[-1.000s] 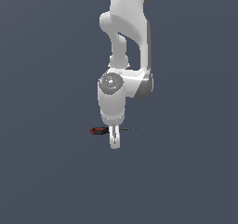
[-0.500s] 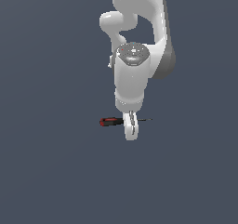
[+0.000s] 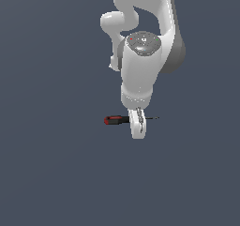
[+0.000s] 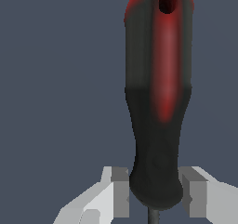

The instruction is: Pick up the object and move it to a goal position.

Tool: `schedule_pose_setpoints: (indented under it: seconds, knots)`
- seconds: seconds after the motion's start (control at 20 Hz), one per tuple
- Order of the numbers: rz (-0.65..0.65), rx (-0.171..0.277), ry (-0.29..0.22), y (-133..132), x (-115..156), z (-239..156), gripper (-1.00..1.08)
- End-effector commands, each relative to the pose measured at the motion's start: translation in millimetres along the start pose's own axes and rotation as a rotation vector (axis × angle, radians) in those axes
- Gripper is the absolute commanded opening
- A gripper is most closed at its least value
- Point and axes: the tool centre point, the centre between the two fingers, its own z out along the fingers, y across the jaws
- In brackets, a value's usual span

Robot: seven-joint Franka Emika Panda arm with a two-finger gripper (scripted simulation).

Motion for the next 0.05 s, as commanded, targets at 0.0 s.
schedule_pose_setpoints:
  seconds: [0.0]
  knots:
    - [0.001,0.000,0.000,-0.2,1.1,1.1,-1.00]
